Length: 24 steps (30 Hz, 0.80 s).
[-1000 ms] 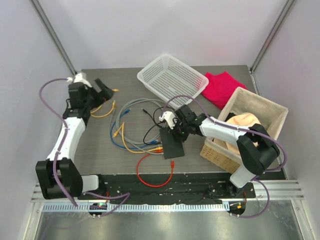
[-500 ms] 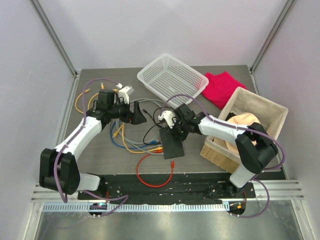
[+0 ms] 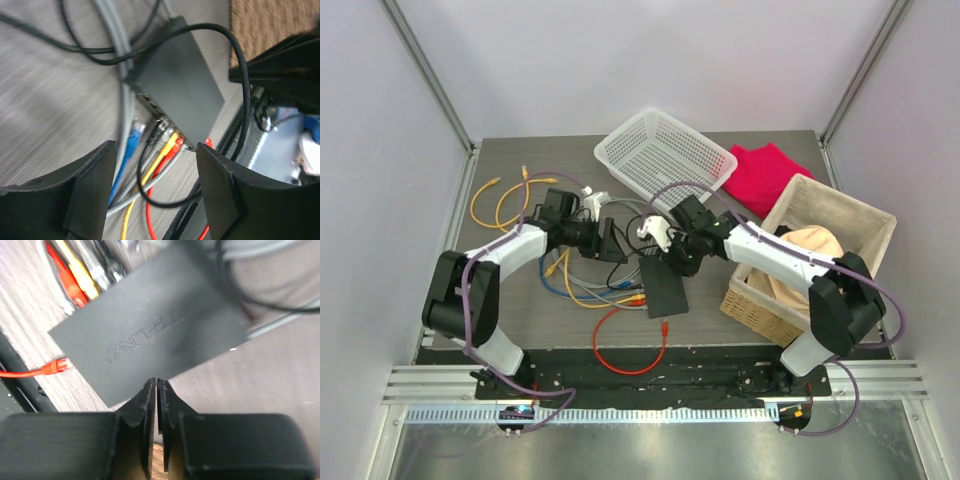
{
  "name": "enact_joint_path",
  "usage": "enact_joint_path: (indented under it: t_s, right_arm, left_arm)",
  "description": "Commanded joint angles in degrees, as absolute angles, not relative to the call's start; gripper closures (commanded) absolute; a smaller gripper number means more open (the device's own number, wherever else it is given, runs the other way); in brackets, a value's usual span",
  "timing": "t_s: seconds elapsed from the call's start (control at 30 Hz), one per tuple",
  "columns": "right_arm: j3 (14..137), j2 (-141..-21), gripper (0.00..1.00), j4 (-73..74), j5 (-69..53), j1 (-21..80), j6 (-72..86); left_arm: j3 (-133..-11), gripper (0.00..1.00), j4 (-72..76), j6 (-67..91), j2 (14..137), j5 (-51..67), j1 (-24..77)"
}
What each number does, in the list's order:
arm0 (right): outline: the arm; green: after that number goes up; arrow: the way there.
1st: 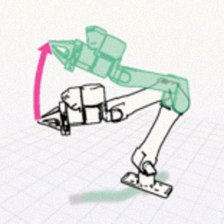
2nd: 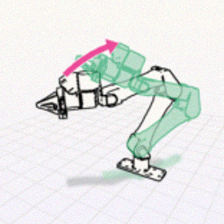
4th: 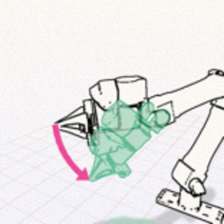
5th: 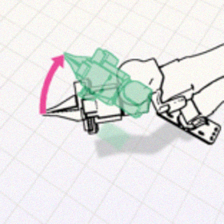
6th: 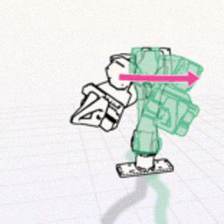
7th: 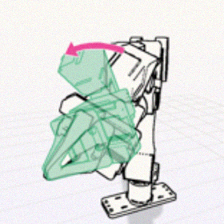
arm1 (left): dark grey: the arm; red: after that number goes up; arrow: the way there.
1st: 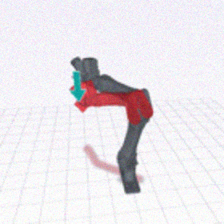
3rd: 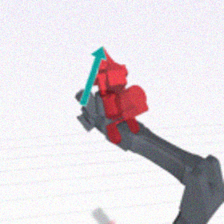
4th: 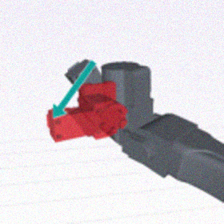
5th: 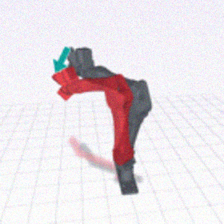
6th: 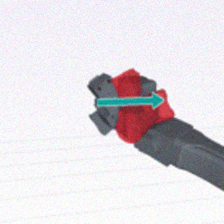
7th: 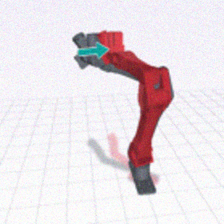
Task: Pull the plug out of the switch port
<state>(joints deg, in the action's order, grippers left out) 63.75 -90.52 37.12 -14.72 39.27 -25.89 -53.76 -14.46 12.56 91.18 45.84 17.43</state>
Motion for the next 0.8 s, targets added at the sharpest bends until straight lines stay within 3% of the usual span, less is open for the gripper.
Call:
enact_joint_path:
  t_s: [0.0,0.1,0.17,0.27,0.6,0.77]
  right_arm:
    - [69.8,-84.8,0.84,43.7,-16.6,39.3,-32.2]
    - [70.3,-83.3,0.93,47.4,-19.4,39.4,-33.9]
    - [70.2,-82.9,0.99,49.2,-21.1,39.8,-33.9]
    - [67.7,-83.3,0.99,50.1,-20.4,40.7,-34.0]
    - [63.6,-87.3,0.99,41.6,-17.9,40.9,-28.8]
    - [63.7,-86.9,0.99,41.0,-16.8,40.9,-28.6]
  left_arm:
    - [-56.1,0.38,-12.1,11.2,95.3,54.0,18.4]
    - [-58.1,0.52,-13.7,9.8,98.4,56.1,19.0]
    - [-58.6,0.53,-13.5,9.7,99.4,56.2,19.5]
    - [-59.5,0.56,-13.3,9.8,100.5,56.4,20.5]
    - [-58.8,0.56,-14.7,8.4,102.8,52.1,24.6]
    - [-64.8,0.46,-30.1,-2.0,98.5,49.3,22.2]
